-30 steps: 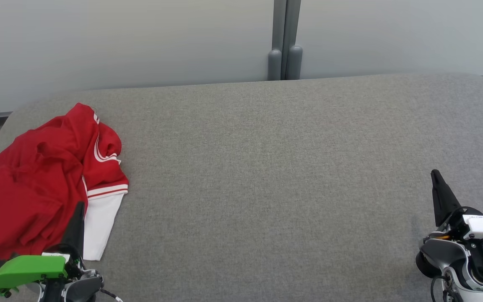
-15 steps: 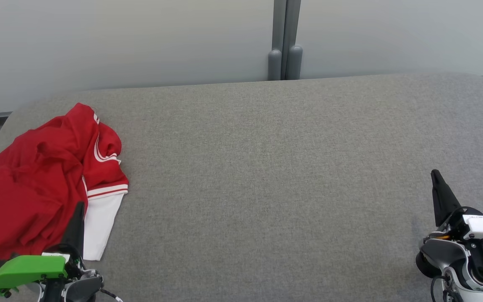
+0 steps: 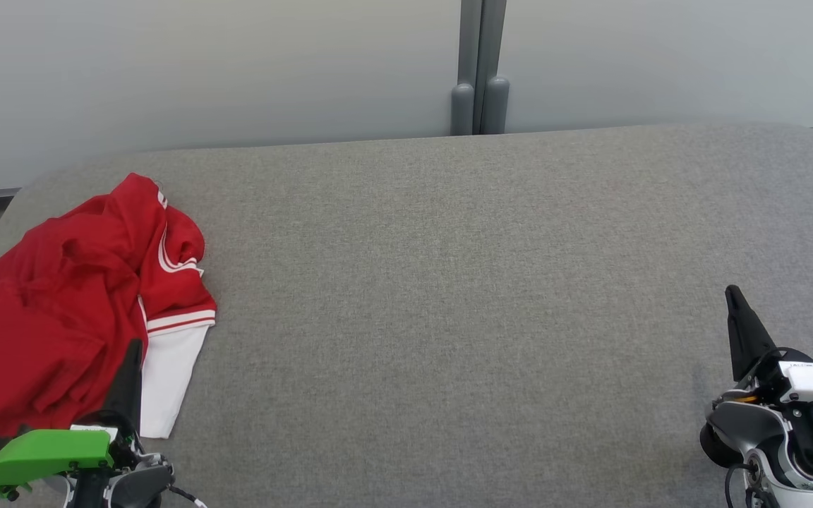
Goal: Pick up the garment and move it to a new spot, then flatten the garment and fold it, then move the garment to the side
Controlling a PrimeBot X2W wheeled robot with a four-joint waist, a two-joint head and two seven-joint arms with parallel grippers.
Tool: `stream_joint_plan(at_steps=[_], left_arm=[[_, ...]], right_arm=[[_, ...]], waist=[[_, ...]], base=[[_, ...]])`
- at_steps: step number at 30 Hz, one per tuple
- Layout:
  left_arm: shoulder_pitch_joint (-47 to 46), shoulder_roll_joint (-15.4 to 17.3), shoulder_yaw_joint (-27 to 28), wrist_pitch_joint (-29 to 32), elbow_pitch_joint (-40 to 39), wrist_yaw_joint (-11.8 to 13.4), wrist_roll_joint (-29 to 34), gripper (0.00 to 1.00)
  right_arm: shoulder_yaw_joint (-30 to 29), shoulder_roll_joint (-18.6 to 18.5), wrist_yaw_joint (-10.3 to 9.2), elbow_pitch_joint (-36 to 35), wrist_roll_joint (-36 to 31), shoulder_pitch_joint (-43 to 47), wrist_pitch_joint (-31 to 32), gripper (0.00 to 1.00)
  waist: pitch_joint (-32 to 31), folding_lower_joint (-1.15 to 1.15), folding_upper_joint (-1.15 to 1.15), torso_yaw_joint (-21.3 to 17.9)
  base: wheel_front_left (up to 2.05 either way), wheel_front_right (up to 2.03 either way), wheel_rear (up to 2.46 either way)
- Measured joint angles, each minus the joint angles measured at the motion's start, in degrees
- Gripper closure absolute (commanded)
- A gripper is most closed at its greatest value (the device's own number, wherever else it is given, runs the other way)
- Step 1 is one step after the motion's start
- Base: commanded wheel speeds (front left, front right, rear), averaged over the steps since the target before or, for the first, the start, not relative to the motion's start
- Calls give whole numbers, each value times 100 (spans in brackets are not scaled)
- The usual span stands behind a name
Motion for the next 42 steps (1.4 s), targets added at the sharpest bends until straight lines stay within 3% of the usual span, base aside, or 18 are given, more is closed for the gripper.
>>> stream_joint_plan(at_steps=[19,20,31,42], left_arm=[[0,0,1,0,0,0,0,100],[6,-2,-4,-1,20,1,-1,0],[270,-135,-136,-76,238,4,79,0],[267,-116,-345,-316,67,8,590,0]], right_arm=[[-1,0,0,0,-1,0,1,100],[0,5,-1,18,2,8,0,0],[93,151,-10,283,-38,294,-83,0],[279,90,-10,153,-691,288,-309,0]], waist=[[0,0,0,0],[0,0,0,0],[-2,0,0,1],[-8,0,0,8]], base=[[0,0,0],[0,0,0],[0,0,0],[0,0,0]])
